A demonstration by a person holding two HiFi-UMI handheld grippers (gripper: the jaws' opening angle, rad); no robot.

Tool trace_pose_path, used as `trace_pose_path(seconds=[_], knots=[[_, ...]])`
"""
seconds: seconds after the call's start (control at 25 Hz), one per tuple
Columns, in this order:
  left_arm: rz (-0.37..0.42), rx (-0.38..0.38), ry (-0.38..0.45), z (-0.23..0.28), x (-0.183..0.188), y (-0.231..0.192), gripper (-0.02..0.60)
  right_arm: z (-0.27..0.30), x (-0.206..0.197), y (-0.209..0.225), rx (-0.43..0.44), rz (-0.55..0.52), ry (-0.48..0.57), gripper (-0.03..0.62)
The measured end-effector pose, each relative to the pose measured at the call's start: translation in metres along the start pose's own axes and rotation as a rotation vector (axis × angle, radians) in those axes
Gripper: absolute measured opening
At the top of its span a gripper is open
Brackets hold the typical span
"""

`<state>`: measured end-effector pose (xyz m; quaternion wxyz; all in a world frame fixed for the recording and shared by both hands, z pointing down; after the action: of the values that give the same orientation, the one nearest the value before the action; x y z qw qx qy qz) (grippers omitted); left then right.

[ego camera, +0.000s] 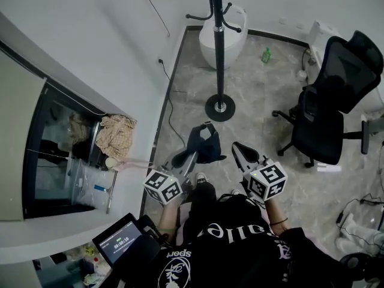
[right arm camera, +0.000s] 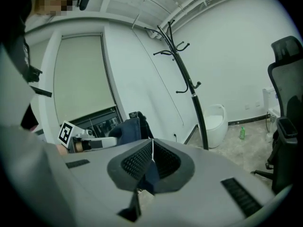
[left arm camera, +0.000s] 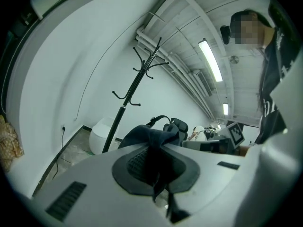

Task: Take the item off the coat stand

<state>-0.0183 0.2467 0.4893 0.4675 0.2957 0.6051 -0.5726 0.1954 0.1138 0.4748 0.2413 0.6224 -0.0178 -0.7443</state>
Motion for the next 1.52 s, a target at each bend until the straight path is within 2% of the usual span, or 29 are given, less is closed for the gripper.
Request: trace_pose_path(seconds=[0.24, 0.4, 0.8, 1.08, 1.52], knots=[[-0.028, 0.051, 0.021, -0.001, -0.014, 0.029, 0.011, -0.029, 0.002, 0.006, 0.020, -0.035, -0.008, 0.018], [-0.041, 0.099, 0.026, -0.008, -0.036, 0.059, 0.011, -0.059, -0.010, 0.010, 0.022, -0.081, -0.017, 0.018], [-0.060, 0.148, 0.039, -0.024, -0.068, 0.103, 0.011, -0.101, -0.024, 0.014, 0.094, -0.091, -0.005, 0.018], [-0.050, 0.156, 0.046, -0.031, -0.074, 0.117, 0.011, -0.110, -0.030, 0.009, 0.125, -0.108, -0.006, 0.018], [-0.015, 0.172, 0.060, -0.035, -0.064, 0.123, 0.011, -0.110, -0.023, 0.006, 0.156, -0.119, 0.033, 0.018]])
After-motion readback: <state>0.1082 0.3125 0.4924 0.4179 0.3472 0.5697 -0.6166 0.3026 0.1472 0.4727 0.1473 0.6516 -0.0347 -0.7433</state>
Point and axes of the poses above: the fingertips, and each gripper's own axes: z forward along the fingers, y to its right, x out of its top, the point moved 10 cm from there along -z, backward along the fingers, and after that the axes turned 2 degrees about y, right-handed, at the moved point
